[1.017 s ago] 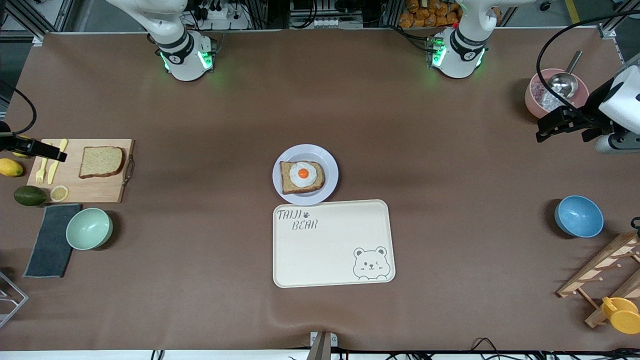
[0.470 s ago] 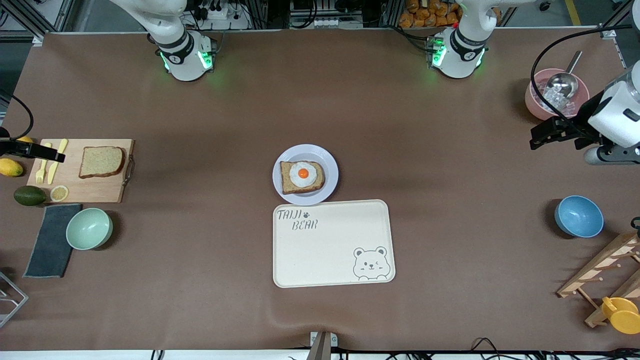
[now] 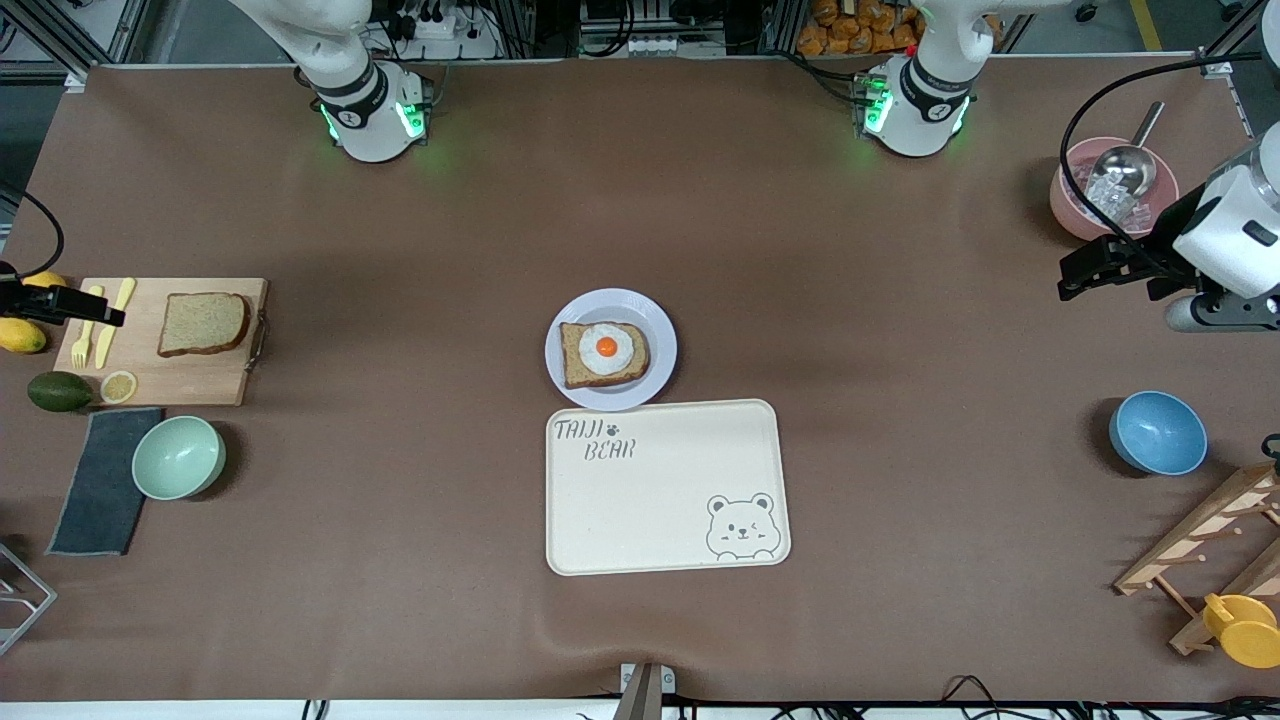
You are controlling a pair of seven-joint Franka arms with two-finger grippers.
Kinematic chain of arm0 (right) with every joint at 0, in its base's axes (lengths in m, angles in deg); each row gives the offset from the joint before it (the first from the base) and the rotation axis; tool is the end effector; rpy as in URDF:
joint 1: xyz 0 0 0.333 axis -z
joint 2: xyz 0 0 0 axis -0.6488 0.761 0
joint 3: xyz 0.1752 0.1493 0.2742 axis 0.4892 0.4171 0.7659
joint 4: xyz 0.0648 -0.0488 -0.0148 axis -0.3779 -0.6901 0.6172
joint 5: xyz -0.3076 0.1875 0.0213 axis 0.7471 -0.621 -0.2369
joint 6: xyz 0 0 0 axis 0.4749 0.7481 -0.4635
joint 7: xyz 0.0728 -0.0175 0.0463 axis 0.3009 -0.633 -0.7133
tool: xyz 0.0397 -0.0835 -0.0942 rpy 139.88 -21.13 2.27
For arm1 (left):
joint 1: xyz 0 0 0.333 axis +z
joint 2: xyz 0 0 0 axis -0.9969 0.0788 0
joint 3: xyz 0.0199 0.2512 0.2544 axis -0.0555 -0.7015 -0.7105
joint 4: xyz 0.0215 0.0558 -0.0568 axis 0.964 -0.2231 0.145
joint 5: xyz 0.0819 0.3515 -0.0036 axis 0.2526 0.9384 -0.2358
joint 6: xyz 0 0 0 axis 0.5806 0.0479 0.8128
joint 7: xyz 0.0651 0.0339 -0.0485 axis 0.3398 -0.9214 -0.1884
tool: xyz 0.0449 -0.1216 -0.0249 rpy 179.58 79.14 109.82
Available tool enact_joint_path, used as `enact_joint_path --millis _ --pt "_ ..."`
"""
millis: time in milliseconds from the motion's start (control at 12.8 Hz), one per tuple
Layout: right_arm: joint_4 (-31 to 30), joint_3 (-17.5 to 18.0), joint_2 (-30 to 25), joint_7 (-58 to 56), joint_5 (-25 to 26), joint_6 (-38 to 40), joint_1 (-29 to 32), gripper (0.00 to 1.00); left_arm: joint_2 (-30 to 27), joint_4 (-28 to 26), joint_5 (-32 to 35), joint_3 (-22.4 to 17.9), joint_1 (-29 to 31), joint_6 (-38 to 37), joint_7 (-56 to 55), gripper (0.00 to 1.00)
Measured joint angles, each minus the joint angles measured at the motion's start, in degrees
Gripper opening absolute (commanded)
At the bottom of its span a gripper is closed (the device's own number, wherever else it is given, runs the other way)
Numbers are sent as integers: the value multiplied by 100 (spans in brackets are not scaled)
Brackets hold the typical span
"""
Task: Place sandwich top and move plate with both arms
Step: 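Move the right gripper toward the bread slice on the cutting board, then lower the right gripper and grasp the bread slice by its edge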
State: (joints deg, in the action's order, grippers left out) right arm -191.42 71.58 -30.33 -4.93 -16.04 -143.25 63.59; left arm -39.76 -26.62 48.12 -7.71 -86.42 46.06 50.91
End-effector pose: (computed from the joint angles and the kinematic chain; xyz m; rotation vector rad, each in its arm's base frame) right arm 0.5084 -0.2290 0.4508 -2.9899 0.1173 0.1980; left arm 0.5464 -0.0473 0.6217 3.1372 -0.0068 -0.0679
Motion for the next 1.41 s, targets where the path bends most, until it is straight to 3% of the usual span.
enact_joint_path --millis 470,783,1252,1409 --pt "-593 -2 362 -1210 -259 -1192 473 98 0 3 0 8 -2 80 0 100" --pt "-682 -2 647 -1707 -271 -1480 661 87 -13 3 -1 18 -2 81 -23 100" --pt "-697 -4 1093 -2484 -388 -1645 1083 83 -20 3 -1 21 -2 131 -67 100" --pt "-727 -4 1223 -2545 -390 -1766 1185 76 -20 3 -2 29 -31 179 -77 100"
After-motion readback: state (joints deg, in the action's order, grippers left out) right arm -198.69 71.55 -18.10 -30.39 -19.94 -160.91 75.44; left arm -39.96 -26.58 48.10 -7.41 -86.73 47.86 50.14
